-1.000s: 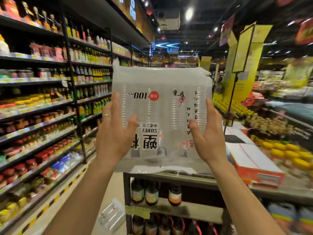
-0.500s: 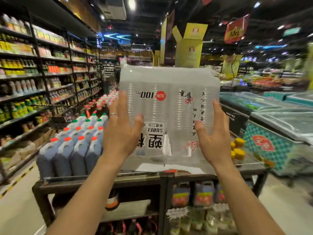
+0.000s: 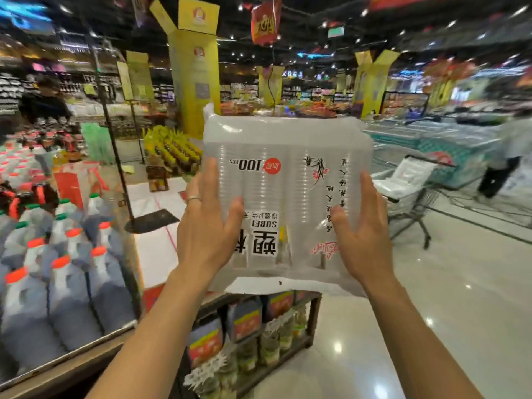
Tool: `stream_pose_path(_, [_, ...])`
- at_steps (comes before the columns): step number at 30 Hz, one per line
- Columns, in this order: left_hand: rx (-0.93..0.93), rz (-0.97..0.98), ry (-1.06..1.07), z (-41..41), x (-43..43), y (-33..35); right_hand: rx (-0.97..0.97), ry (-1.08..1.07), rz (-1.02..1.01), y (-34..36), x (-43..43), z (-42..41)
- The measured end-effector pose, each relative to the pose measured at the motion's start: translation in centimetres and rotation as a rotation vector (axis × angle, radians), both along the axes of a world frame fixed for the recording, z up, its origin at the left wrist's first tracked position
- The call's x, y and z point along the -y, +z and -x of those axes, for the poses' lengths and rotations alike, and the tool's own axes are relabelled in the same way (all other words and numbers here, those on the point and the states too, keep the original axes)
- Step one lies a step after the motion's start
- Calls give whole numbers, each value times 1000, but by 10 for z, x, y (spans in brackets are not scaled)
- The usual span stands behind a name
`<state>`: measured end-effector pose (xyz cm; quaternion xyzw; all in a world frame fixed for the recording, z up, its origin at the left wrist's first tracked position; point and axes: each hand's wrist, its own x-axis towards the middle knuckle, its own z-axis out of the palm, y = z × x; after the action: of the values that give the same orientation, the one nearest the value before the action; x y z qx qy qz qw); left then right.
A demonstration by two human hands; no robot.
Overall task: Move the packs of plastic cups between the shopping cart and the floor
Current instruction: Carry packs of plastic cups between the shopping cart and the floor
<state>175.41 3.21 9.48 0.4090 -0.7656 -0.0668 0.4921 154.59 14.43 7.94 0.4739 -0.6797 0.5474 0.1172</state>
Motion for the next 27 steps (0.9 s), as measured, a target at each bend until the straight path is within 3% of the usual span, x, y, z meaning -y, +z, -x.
stream_pose_path(15, [-29,-55,-453,252,178,2,-65,-471,-47,17,96,174])
stream_pose_path(27, [-10,-21,-678,415,209,4,-69,-686,-58,8,106,296])
